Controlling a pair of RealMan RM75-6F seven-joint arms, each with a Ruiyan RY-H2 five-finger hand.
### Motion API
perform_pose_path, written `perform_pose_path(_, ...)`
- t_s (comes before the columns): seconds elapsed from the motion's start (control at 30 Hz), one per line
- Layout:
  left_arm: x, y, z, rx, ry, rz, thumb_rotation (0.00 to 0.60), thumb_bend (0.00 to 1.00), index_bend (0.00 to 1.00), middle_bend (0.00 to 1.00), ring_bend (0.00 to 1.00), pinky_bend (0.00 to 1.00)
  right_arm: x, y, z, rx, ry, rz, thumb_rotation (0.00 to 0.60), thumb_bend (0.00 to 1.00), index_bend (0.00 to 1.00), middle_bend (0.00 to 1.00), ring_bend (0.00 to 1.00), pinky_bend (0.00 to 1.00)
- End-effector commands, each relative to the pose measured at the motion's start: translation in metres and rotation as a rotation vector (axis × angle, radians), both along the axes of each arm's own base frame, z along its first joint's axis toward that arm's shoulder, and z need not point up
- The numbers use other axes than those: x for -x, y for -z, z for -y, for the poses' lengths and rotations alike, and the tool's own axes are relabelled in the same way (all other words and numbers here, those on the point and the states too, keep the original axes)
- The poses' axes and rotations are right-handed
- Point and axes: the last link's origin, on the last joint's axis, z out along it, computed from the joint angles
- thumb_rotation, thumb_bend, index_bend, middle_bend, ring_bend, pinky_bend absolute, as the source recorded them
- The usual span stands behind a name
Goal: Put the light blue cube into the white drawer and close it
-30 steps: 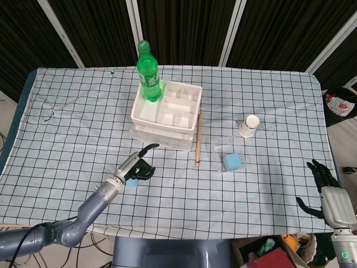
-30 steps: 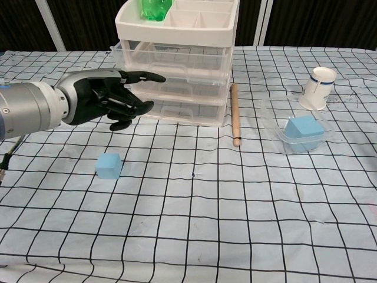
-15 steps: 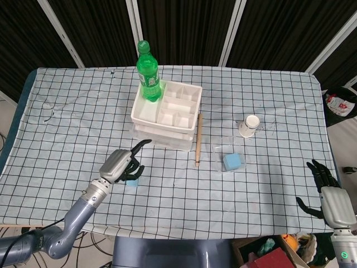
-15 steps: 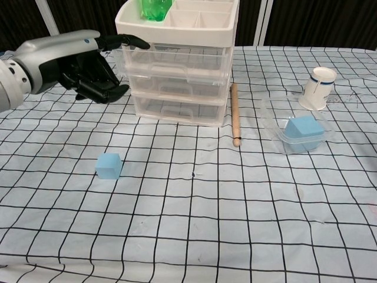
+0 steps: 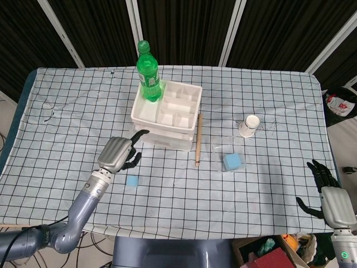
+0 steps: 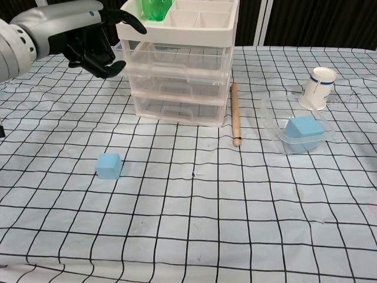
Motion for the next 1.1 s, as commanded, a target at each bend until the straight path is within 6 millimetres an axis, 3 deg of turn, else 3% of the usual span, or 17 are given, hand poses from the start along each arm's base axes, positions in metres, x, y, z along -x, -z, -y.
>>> perform_pose_path(0.03,-0.009,0.004,-0.007,-0.013,-0.025,-0.043,0.6,0.48,0.19,0.98,0.93,0.86,0.0,0.0,0.0,0.0,0.0,-0.001,0.6,0.24,0.0,0.0,0.0,0.18)
perform_pose_path(0.37,-0.015,0.012,-0.016,0.01,-0.089,-0.078,0.6,0.48,0.3,0.99,0.93,0.86,0.0,0.0,0.0,0.0,0.001,0.001,0.6,0.24,0.0,0.0,0.0,0.18)
perform_pose_path(0.57,-0.013,0.011,-0.015,0.024,-0.107,-0.092,0.6,0.48,0.32,0.99,0.93,0.86,0.0,0.0,0.0,-0.001,0.001,0.002,0.6,0.24,0.0,0.0,0.0,0.18)
perform_pose_path(1.1,-0.007,-0.003,0.01,0.087,-0.109,-0.068,0.6,0.48,0.33,0.99,0.93,0.86,0.0,-0.001,0.0,0.004,0.0,0.0,0.6,0.24,0.0,0.0,0.0,0.18)
